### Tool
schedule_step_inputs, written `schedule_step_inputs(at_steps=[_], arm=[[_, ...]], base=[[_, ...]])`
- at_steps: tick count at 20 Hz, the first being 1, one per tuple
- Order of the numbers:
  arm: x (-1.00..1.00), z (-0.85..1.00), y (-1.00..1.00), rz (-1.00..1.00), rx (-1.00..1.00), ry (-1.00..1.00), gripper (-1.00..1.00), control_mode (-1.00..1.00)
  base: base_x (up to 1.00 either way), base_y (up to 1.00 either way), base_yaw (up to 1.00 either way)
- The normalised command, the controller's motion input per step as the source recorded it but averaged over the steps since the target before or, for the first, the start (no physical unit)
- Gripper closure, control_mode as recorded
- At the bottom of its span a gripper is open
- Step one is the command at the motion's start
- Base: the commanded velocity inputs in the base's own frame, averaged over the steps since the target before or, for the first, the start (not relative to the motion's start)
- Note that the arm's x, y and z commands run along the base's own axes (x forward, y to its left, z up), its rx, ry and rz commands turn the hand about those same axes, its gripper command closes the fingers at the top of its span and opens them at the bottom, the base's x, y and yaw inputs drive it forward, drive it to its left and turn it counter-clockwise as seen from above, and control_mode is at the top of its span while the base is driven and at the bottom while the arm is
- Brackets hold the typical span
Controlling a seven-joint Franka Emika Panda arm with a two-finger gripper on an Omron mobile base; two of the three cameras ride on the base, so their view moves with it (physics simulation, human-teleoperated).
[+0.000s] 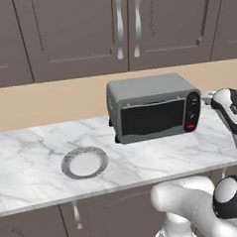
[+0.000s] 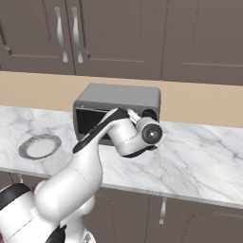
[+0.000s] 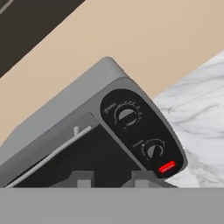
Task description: Pull the toaster oven rack outwards. Pick up the baguette from the plate and place it on the toaster oven rack. Close the toaster oven door fully and set the temperature to the lowest setting.
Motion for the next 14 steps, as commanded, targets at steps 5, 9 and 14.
schedule_step_inputs(at_steps=[5,9,14], arm=[[0.22,-0.24,-0.06,0.00,0.00,-0.01,-1.00,-1.00],[0.11,-0.02,-0.10,0.03,0.00,-0.06,-1.00,-1.00],[0.05,0.00,-0.11,0.01,0.00,-0.02,-1.00,-1.00]], base=[[0.00,0.00,0.00],[0.00,0.00,0.00],[0.00,0.00,0.00]])
